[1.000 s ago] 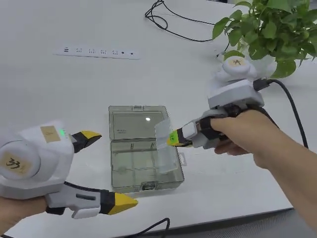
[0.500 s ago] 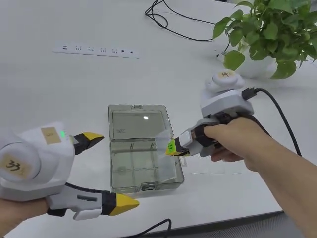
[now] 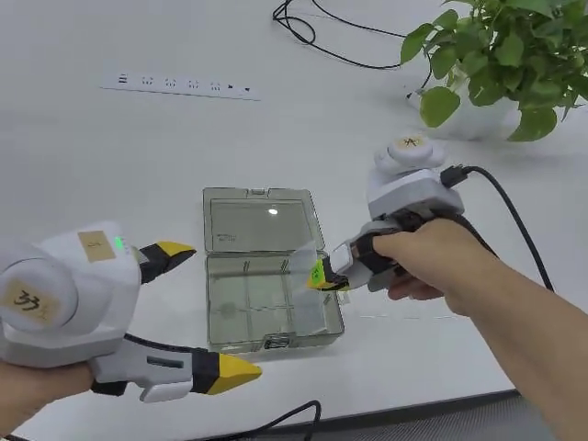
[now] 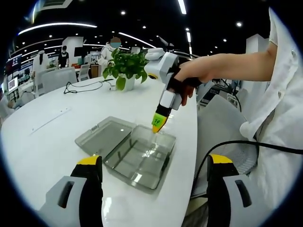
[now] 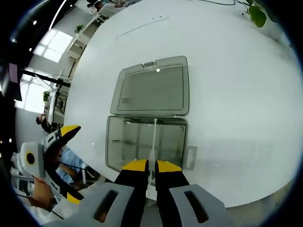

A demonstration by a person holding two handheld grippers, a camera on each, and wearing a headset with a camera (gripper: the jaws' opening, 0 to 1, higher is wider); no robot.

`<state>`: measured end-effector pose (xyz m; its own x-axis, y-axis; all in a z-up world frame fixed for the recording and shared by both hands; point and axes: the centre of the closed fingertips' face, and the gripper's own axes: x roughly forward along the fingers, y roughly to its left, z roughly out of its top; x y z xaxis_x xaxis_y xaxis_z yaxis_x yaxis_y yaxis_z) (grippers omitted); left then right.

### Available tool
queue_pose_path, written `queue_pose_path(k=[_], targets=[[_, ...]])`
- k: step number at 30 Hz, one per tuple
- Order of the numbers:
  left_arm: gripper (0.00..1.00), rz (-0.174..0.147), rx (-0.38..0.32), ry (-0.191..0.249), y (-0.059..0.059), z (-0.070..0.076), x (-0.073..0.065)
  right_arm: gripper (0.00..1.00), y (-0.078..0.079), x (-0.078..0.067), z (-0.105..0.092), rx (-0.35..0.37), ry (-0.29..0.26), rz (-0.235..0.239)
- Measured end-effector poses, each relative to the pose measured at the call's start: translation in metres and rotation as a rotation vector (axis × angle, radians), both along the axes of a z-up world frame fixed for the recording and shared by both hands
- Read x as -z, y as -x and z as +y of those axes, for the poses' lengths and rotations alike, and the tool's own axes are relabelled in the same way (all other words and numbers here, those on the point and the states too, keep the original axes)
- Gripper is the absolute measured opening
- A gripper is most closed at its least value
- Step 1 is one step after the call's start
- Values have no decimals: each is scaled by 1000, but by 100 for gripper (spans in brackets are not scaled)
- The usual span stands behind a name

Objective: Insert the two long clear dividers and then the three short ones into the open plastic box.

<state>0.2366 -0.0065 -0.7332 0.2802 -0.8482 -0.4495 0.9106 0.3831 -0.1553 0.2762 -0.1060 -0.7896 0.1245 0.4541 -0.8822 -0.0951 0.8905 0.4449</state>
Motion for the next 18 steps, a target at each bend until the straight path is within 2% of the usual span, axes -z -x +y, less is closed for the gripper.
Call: queue_pose_path(k=[18], targets=[[93,12,-1,13,-1,-3,-1,6,1,6,2,-3,9,1]])
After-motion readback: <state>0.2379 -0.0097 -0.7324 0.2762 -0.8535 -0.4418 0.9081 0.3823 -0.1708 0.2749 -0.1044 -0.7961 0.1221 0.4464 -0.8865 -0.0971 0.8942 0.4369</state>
